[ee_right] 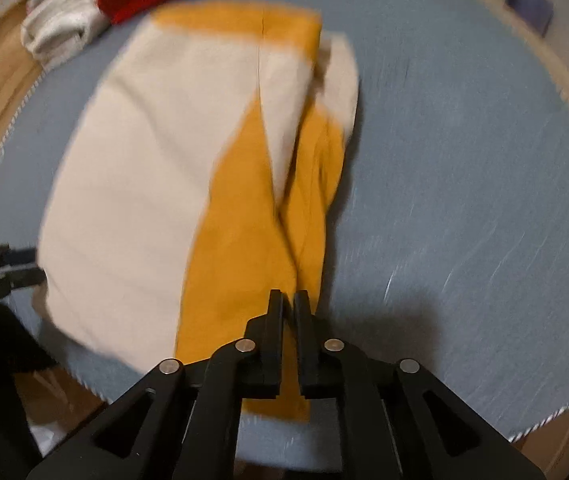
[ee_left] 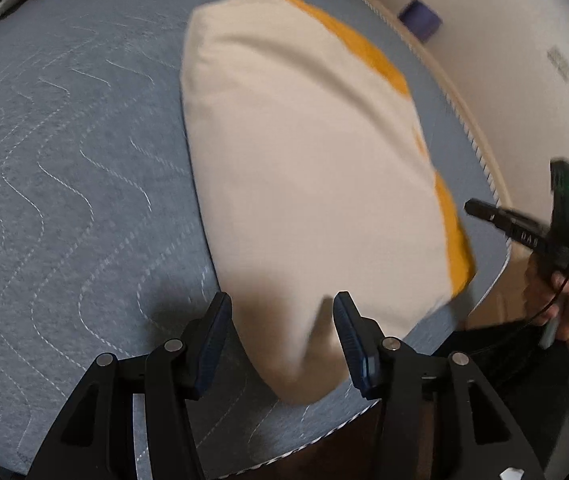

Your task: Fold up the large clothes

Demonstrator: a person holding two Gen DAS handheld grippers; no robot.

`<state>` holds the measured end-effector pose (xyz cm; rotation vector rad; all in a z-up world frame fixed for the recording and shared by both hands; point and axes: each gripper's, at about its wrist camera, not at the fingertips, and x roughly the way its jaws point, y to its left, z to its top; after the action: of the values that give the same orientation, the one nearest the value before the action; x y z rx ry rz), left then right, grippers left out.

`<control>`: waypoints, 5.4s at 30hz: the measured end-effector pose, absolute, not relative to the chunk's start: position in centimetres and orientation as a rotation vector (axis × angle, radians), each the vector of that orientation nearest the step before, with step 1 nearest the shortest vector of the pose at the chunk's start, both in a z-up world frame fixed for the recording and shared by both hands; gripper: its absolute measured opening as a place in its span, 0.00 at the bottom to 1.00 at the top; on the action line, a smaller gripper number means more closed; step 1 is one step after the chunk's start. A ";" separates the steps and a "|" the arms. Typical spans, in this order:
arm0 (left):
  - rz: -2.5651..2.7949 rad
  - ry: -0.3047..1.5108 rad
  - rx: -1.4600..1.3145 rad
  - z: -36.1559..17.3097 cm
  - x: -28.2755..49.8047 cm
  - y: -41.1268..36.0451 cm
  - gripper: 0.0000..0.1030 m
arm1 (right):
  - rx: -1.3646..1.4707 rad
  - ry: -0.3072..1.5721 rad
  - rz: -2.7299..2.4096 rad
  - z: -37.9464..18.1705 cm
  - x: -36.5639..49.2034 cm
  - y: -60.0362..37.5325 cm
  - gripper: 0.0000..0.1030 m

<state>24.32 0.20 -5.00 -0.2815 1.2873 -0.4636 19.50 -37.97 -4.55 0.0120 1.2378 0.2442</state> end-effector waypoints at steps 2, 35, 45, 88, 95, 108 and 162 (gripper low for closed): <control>-0.450 1.283 -0.340 -4.9 25.5 1.5 0.48 | 0.060 1.188 0.241 -3.6 20.2 -38.2 0.42; -0.481 1.218 -0.613 -12.1 35.8 -1.9 0.75 | 0.347 1.365 0.219 -11.9 28.3 -37.5 0.20; -0.478 1.126 -0.527 -5.6 36.4 -1.9 0.39 | 0.417 1.297 0.221 -10.6 29.1 -36.4 0.06; -0.318 1.352 -0.628 -10.1 29.5 10.5 0.61 | 0.253 1.438 0.321 -10.9 25.4 -27.8 0.47; -0.390 1.274 -0.804 -9.3 29.2 9.7 0.44 | 0.150 1.377 0.346 -9.3 25.0 -25.0 0.08; -0.236 1.361 -0.429 -8.7 28.1 7.9 0.63 | -0.015 1.425 0.289 -10.5 23.1 -23.7 0.21; -0.069 0.837 -0.110 3.7 8.6 -1.0 0.99 | -0.070 0.855 0.065 3.8 4.0 -18.8 0.97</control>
<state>8.58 -1.03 3.71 -0.1098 0.8373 -0.0694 4.01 -18.77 3.77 -0.0703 0.8547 0.0647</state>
